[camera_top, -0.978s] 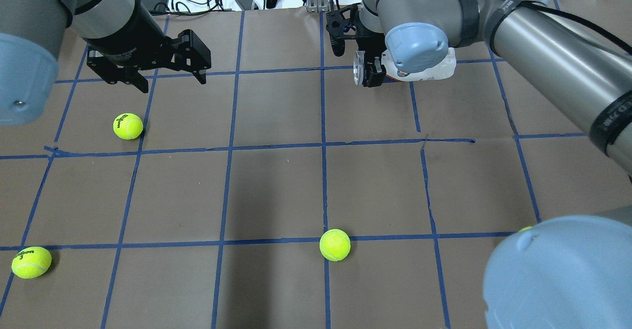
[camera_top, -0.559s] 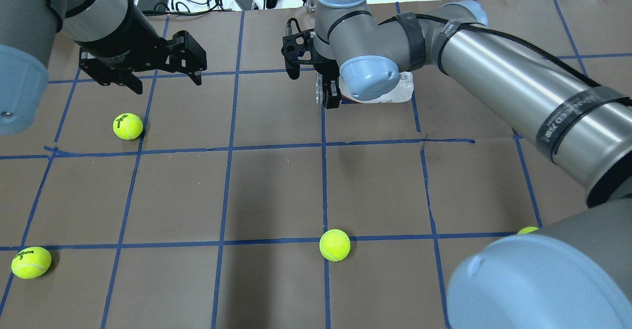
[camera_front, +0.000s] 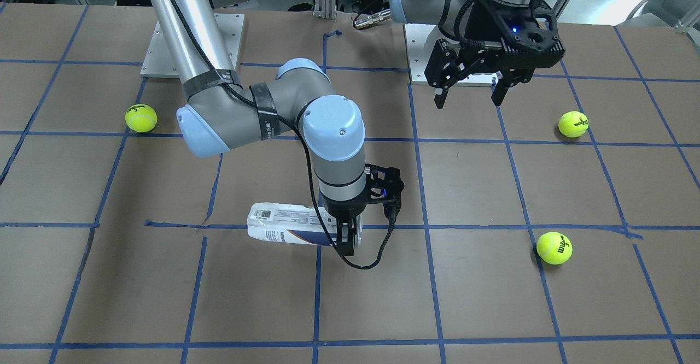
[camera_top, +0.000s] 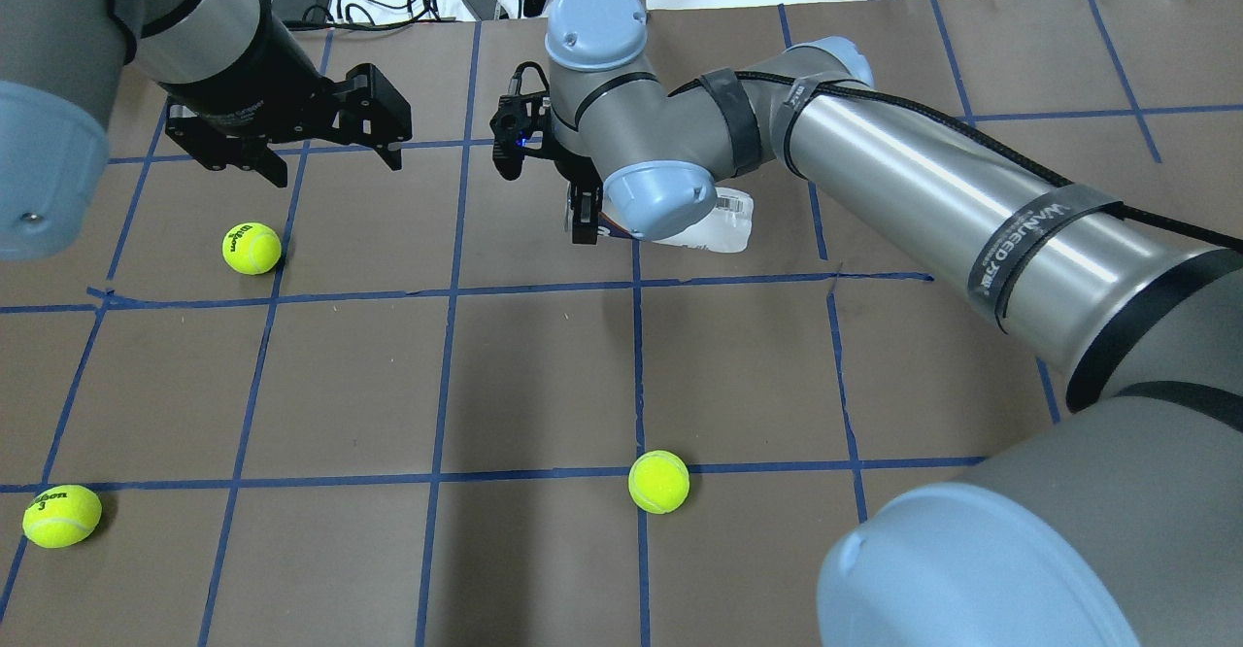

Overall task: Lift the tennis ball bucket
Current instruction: 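Lower the can onto the table lying on its side and release it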

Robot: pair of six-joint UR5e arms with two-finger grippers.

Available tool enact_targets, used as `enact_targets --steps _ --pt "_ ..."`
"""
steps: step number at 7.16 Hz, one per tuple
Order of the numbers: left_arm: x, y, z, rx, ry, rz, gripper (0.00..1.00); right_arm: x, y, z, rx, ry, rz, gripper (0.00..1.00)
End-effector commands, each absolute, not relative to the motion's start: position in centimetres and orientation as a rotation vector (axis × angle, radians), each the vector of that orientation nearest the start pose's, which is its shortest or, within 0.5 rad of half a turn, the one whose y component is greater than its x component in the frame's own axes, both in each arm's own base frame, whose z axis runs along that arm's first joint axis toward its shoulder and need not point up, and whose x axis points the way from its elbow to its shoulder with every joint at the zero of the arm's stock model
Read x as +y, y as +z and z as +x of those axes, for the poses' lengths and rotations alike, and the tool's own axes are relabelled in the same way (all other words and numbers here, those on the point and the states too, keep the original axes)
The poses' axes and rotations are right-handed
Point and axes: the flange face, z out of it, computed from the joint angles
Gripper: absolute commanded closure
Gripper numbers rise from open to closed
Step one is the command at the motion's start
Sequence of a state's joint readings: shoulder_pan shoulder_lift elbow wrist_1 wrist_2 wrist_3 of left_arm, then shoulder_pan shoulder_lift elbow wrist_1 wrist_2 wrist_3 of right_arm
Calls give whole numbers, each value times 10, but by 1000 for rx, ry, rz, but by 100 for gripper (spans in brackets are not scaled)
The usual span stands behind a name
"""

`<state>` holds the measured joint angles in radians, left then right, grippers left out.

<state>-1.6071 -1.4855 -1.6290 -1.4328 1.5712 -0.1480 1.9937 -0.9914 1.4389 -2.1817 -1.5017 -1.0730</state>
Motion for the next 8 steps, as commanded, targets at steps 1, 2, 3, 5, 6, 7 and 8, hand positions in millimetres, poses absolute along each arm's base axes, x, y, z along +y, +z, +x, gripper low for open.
enact_targets --steps 1,2,3,5,6,7,8 --pt "-465 516 -150 3139 -263 -174 0 -574 255 434 2293 -296 -2084 77" --pt "-463 517 -149 3138 -265 -171 0 -574 245 435 2285 -275 -2071 77" --pt "-463 518 -149 3139 -267 -171 0 -571 237 442 2266 -261 -2087 75" --pt "-462 519 -149 3137 -272 -171 0 -562 221 462 2222 -281 -2088 57" --pt "-464 517 -148 3145 -265 -171 0 -561 219 465 2193 -289 -2069 39" --pt "-463 518 -147 3137 -270 -171 0 -561 218 465 2191 -287 -2070 7" --pt "-462 521 -147 3134 -277 -174 0 -560 218 465 2191 -285 -2067 0"
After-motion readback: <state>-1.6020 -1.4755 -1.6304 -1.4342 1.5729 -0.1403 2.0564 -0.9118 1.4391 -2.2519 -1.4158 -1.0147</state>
